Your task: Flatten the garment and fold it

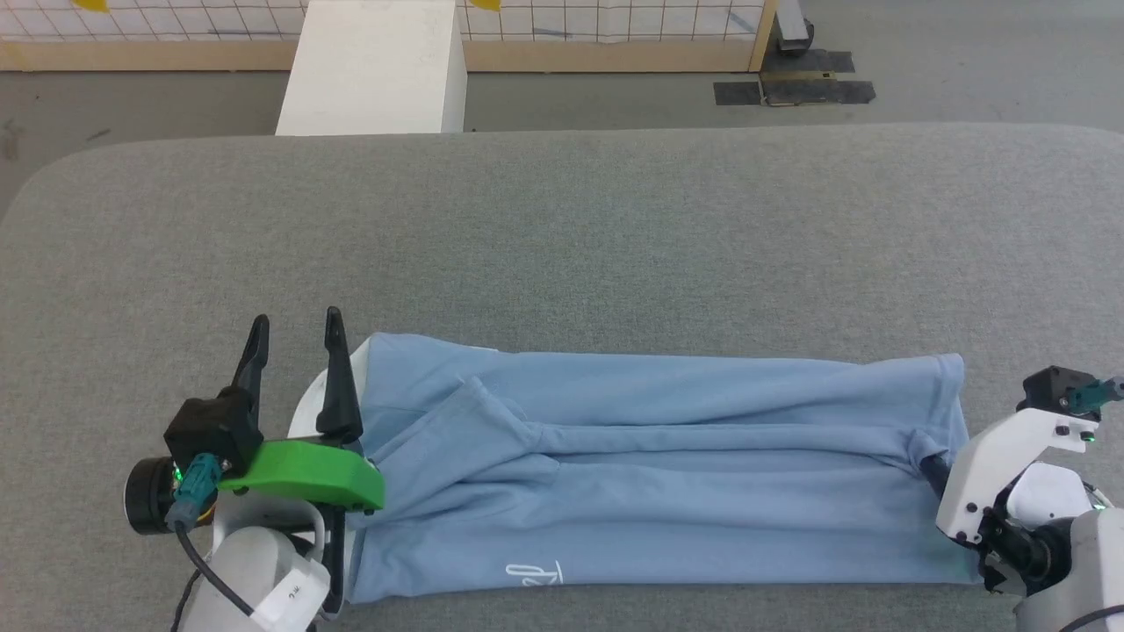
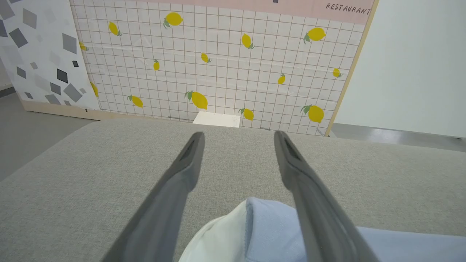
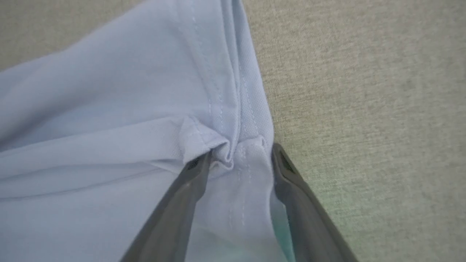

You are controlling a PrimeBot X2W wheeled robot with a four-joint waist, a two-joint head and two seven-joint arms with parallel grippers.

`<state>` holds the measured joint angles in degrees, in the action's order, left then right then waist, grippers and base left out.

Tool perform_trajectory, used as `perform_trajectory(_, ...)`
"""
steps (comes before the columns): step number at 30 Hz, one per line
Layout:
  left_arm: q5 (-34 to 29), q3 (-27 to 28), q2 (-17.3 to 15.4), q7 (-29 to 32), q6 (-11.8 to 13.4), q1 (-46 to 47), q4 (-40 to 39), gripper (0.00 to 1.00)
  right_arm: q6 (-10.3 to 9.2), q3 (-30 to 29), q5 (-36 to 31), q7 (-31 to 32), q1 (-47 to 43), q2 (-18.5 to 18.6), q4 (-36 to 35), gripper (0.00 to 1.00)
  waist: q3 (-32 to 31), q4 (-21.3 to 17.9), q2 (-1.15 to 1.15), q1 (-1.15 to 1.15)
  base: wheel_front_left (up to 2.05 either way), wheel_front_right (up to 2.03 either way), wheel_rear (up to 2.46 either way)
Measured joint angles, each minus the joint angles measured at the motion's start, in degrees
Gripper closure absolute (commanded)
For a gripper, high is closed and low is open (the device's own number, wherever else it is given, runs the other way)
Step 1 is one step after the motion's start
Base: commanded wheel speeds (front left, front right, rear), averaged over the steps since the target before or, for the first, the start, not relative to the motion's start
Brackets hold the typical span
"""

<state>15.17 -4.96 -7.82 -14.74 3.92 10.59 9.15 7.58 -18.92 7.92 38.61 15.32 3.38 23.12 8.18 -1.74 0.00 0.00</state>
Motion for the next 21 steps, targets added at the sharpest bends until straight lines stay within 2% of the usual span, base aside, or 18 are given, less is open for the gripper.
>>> perform_trajectory(1,-0.1,0.4,0.2,0.0,-0.4,0.0,0.2,0.0,0.0,-0.1,0.3,0.2,0.0,0.0,-0.3,1.0,0.0,0.0,0.0,0.0,0.0,0.0,0.0)
perform_trajectory(6,-0.8,1.5,0.9,0.0,-1.4,0.0,0.9,0.0,0.02,-1.4,-0.6,-0.4,-0.2,-0.7,-1.8,1.0,0.1,-0.1,0.0,0.0,0.0,0.0,0.0)
perform_trajectory(10,-2.1,2.1,1.6,0.0,-2.3,0.0,1.2,0.0,0.03,-5.7,-4.2,-3.5,-0.5,-0.8,-3.0,1.0,0.2,0.1,0.0,0.0,0.0,0.0,0.0)
perform_trajectory(18,-3.1,2.8,2.6,0.0,-3.4,0.1,1.6,0.0,0.02,-15.4,-15.7,-13.7,-0.9,4.8,-1.4,1.0,0.6,0.4,0.0,0.0,0.0,0.0,0.0)
perform_trajectory(21,-3.3,3.1,2.9,0.0,-3.9,0.1,1.9,0.0,0.02,-16.5,-17.1,-15.0,-0.9,5.3,-0.5,1.0,0.5,0.6,0.0,0.0,0.0,0.0,0.0)
